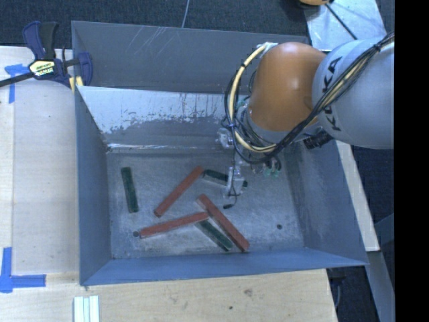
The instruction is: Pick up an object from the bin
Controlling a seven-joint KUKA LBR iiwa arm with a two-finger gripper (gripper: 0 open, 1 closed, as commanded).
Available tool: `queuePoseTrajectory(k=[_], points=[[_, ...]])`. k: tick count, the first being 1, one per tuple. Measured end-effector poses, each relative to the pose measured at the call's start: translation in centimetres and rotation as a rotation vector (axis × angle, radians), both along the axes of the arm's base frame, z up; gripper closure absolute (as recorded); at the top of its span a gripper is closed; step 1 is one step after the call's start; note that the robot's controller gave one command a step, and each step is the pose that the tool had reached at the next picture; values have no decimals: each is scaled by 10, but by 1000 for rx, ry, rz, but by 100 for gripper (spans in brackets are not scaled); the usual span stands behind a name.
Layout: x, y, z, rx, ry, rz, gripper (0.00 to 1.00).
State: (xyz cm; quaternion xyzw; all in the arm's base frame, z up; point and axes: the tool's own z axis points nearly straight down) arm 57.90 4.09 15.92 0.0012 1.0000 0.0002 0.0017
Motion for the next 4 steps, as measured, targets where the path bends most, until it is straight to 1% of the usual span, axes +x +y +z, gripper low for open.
queuePoseTrajectory(k=[1, 2, 3, 4], points=[[0, 0, 0, 0, 0, 0, 0], [25, -21, -88, -1, 1, 107, 100], [25, -21, -88, -1, 1, 107, 100], [15, -28, 82, -1, -5, 57, 100]])
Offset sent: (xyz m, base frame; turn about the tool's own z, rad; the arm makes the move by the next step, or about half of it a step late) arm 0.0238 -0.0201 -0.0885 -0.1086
